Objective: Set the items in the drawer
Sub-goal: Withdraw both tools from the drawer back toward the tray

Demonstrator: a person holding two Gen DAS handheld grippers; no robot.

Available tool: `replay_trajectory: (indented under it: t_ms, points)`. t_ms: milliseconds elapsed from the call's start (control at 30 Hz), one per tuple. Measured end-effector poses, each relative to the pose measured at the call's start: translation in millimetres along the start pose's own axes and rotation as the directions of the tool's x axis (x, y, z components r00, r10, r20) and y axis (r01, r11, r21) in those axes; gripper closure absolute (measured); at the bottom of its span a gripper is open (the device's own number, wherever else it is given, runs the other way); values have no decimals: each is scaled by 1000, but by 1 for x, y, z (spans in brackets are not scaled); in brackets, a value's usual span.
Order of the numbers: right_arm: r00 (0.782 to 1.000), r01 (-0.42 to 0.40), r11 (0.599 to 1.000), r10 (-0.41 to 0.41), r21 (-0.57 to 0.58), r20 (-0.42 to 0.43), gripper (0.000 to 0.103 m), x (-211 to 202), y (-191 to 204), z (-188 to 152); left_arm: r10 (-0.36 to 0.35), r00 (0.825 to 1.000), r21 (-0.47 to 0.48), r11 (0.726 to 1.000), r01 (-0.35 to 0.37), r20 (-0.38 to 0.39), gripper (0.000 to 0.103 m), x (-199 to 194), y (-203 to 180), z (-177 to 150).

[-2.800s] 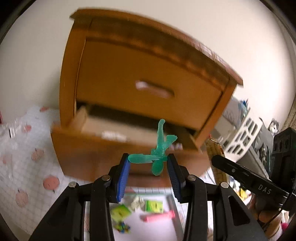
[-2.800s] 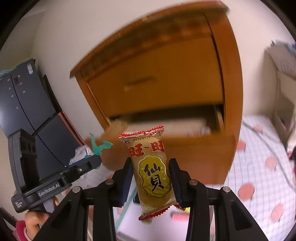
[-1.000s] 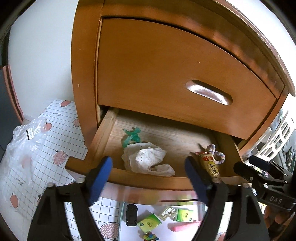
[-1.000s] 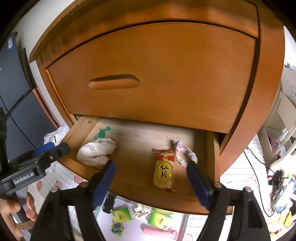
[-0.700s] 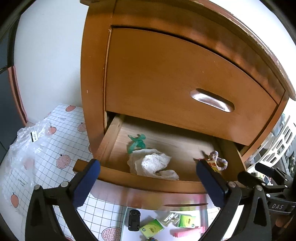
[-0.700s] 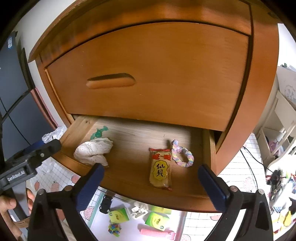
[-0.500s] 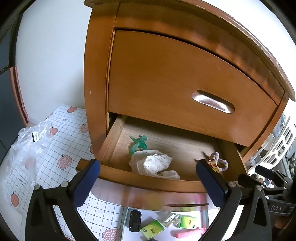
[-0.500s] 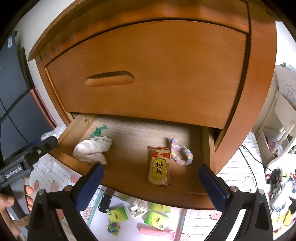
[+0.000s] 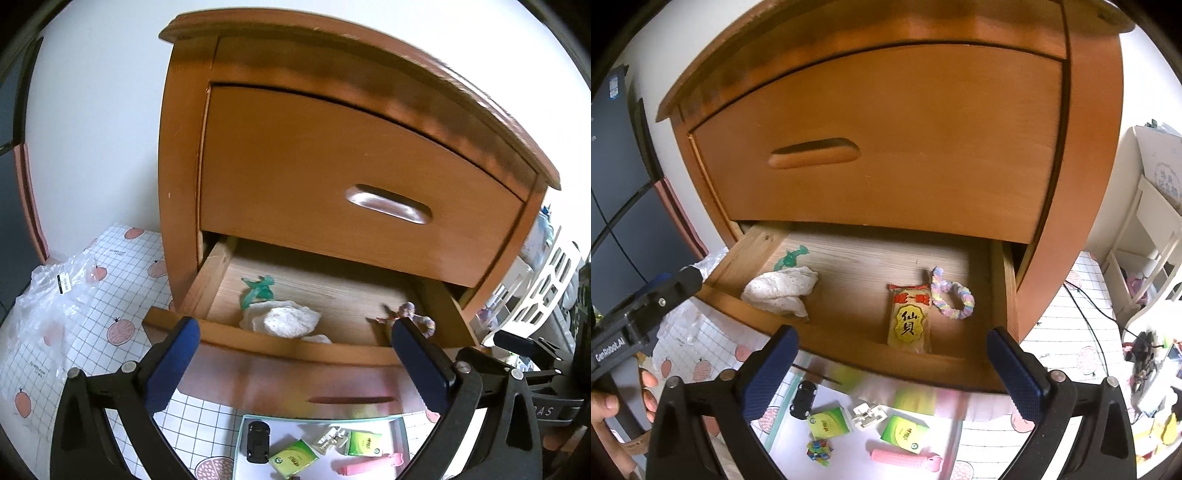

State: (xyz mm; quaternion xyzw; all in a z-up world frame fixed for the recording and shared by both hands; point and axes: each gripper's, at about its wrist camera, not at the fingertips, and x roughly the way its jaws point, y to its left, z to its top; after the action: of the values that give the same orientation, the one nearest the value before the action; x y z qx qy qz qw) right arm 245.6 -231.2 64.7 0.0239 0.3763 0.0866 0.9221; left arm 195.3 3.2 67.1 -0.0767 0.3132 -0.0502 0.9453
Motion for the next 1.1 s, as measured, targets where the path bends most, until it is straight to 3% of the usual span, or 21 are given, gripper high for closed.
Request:
replay_trajectory:
  t_ms: [467,867,1100]
  points:
    - [996,-55,997,52,52,70,0,-34,1,-80,-77,997,11,997,77,0,0,-30,-7,-81]
    - [992,-20,985,41,173,-119,0,30,-24,-165,-60,988,-3,998,61,-140,0,12,-3,-160]
    - [987,-27,977,61,213,-150,0,54,-32,-192,-44,981,8,999,46,-189,0,33,1,-191]
